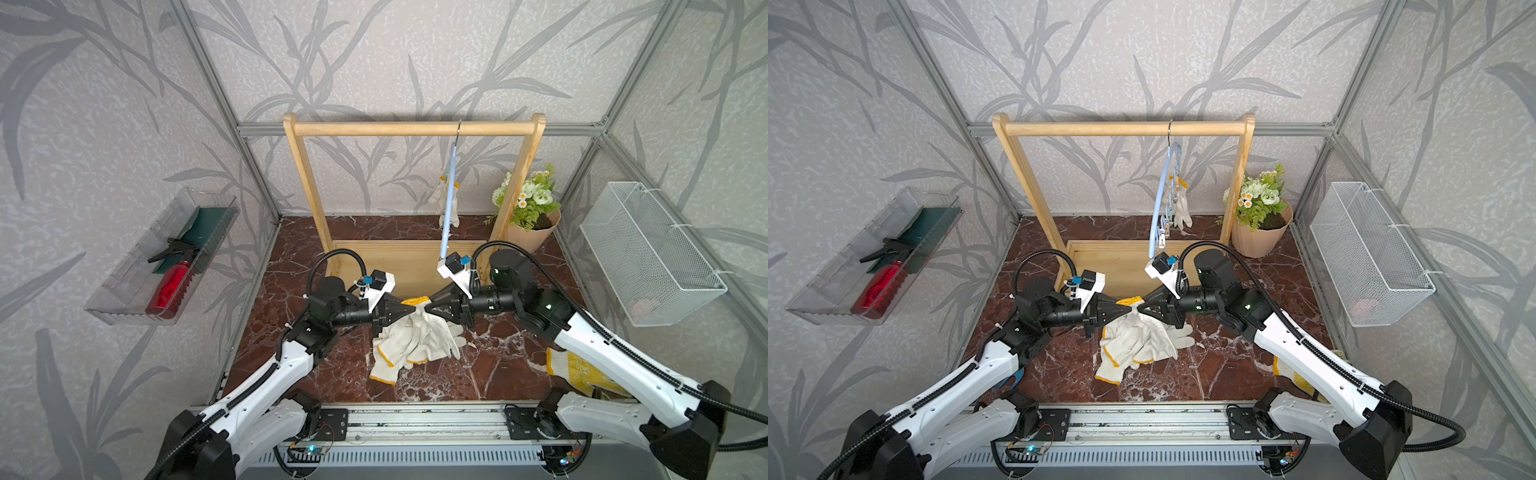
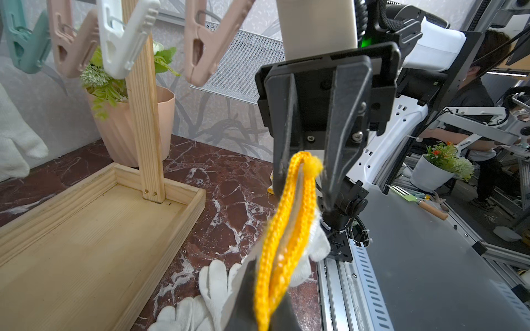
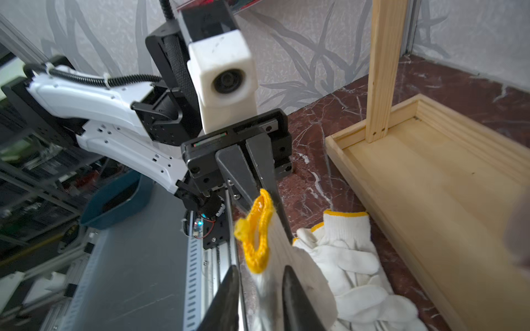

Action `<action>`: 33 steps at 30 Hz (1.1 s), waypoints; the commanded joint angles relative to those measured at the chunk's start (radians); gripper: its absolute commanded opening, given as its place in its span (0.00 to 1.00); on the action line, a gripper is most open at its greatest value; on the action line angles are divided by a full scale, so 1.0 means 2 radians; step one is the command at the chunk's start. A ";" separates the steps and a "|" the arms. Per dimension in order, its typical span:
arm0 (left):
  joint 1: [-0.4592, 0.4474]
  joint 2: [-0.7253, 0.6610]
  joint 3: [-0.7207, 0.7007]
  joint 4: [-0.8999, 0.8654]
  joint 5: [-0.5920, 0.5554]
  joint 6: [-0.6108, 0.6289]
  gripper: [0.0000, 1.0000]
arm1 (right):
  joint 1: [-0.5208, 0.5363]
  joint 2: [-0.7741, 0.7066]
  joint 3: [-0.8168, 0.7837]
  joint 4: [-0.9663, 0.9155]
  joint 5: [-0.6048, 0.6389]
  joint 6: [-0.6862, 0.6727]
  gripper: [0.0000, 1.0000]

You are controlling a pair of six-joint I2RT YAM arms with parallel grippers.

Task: Clip the gloves onto a hanger to dry
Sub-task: Pick up the glove from the center of the board.

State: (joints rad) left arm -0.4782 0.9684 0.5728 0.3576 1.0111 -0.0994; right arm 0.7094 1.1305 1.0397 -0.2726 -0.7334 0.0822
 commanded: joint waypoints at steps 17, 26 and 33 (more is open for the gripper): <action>-0.007 0.020 0.059 -0.060 -0.007 0.016 0.00 | 0.012 0.027 0.002 0.049 -0.004 -0.015 0.49; -0.009 0.020 0.059 -0.069 -0.007 0.019 0.00 | 0.013 0.025 -0.002 0.073 0.016 -0.008 0.33; -0.009 0.020 0.062 -0.075 -0.023 0.027 0.12 | 0.006 0.018 -0.013 0.066 0.038 -0.009 0.05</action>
State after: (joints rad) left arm -0.4908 1.0080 0.6563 0.2050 0.9813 -0.0711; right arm 0.7288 1.1843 1.0321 -0.1570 -0.6891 0.0620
